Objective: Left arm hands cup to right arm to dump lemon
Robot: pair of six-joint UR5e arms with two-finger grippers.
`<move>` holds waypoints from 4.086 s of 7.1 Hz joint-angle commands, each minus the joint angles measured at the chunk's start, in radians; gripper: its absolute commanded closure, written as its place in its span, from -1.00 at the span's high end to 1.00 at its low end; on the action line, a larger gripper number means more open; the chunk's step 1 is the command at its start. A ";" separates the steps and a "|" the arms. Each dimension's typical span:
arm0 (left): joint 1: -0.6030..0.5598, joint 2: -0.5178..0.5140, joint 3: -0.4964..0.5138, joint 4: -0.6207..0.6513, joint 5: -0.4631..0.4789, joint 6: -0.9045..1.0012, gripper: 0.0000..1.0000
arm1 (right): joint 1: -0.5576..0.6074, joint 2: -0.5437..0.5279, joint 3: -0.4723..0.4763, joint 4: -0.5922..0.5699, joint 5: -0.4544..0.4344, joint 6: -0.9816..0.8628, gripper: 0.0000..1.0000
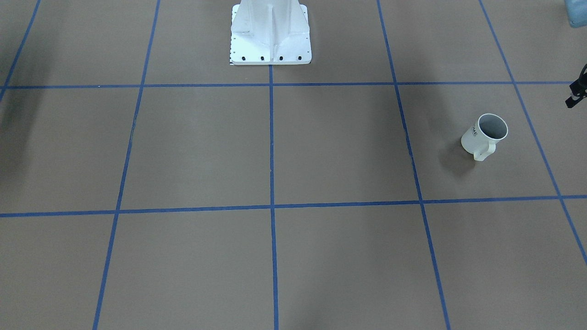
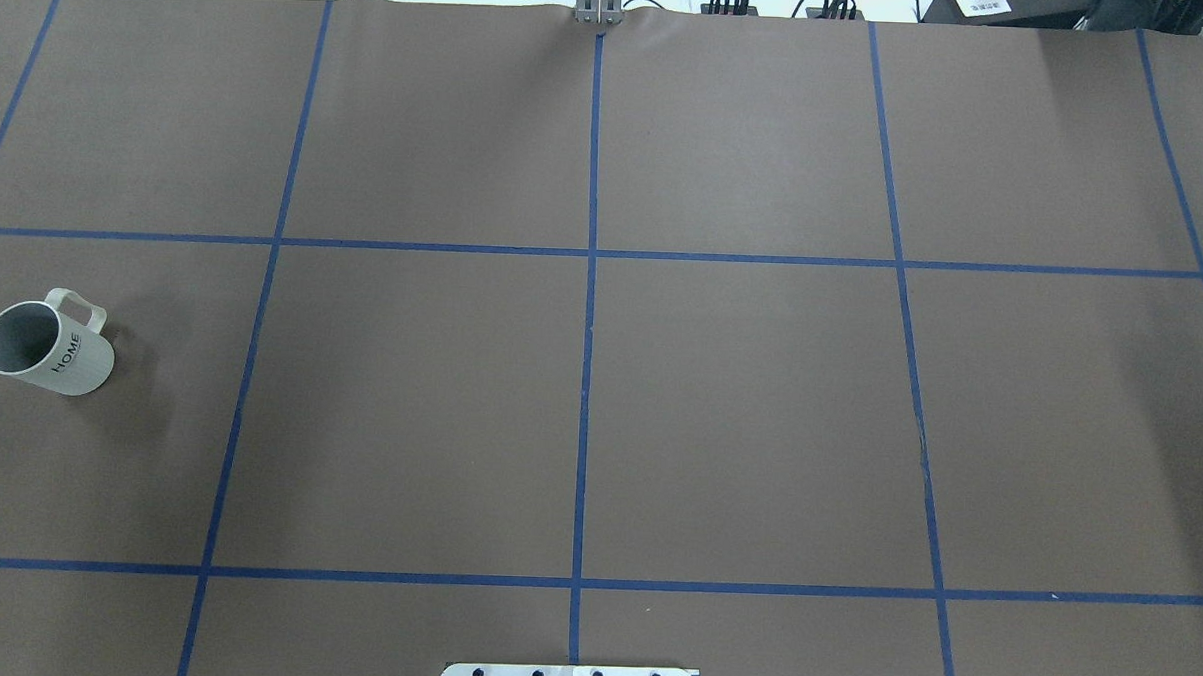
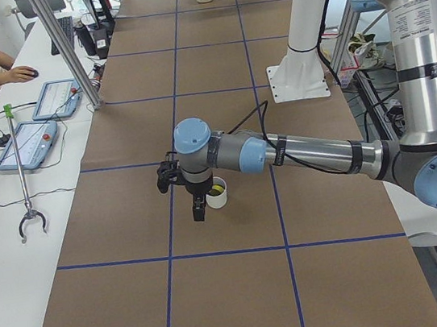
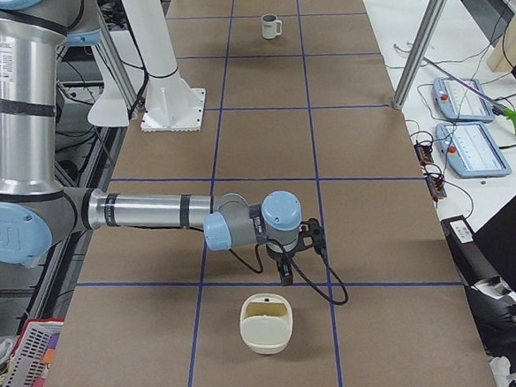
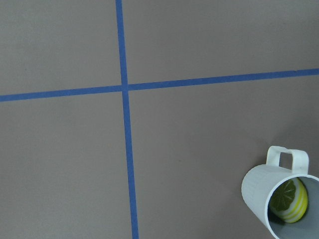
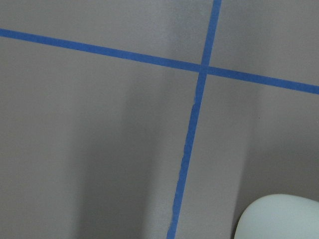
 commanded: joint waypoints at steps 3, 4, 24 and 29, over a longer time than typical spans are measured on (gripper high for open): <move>0.001 0.017 -0.027 0.000 -0.002 -0.010 1.00 | -0.006 0.013 0.021 -0.007 -0.012 0.000 1.00; 0.004 0.025 -0.021 0.000 -0.006 -0.011 1.00 | -0.009 0.018 0.021 -0.010 -0.011 -0.001 1.00; 0.345 -0.082 0.137 -0.114 -0.098 -0.214 -1.00 | -0.055 0.018 -0.003 0.002 0.048 -0.004 1.00; 0.313 -0.174 -0.122 0.204 -0.107 -0.483 -1.00 | -0.060 0.030 0.036 0.007 0.078 0.009 1.00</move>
